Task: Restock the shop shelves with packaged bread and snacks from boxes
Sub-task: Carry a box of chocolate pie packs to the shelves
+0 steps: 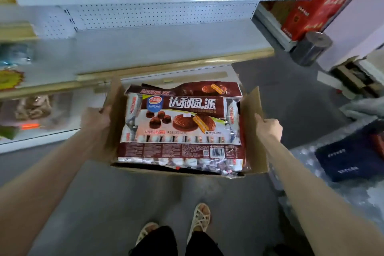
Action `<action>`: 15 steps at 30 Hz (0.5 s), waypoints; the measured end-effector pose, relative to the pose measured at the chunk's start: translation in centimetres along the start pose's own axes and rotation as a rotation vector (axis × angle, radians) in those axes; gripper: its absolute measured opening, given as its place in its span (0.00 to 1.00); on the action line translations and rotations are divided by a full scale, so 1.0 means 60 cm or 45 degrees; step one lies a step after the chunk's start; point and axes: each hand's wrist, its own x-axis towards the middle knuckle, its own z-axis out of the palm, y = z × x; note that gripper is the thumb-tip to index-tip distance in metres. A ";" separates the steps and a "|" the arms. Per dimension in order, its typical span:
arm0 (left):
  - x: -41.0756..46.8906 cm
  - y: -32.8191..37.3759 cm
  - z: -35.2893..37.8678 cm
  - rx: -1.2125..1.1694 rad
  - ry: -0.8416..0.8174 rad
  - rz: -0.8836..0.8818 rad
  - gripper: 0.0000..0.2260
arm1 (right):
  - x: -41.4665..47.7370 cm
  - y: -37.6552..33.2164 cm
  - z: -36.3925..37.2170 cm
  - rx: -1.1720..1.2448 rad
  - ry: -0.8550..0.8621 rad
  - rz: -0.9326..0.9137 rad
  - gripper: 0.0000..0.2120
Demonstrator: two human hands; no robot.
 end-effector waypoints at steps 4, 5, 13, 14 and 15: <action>0.010 -0.017 0.057 -0.063 0.174 -0.163 0.19 | 0.087 -0.035 0.046 -0.083 -0.122 -0.107 0.25; 0.017 -0.018 0.069 -0.052 0.185 -0.200 0.19 | 0.106 -0.044 0.059 -0.103 -0.146 -0.130 0.25; 0.113 -0.040 0.153 0.000 0.154 -0.370 0.22 | 0.223 -0.090 0.197 -0.200 -0.235 -0.131 0.20; 0.129 -0.042 0.163 -0.007 0.151 -0.373 0.21 | 0.236 -0.090 0.219 -0.192 -0.236 -0.118 0.20; 0.150 -0.047 0.176 -0.003 0.151 -0.393 0.21 | 0.251 -0.092 0.247 -0.200 -0.241 -0.095 0.20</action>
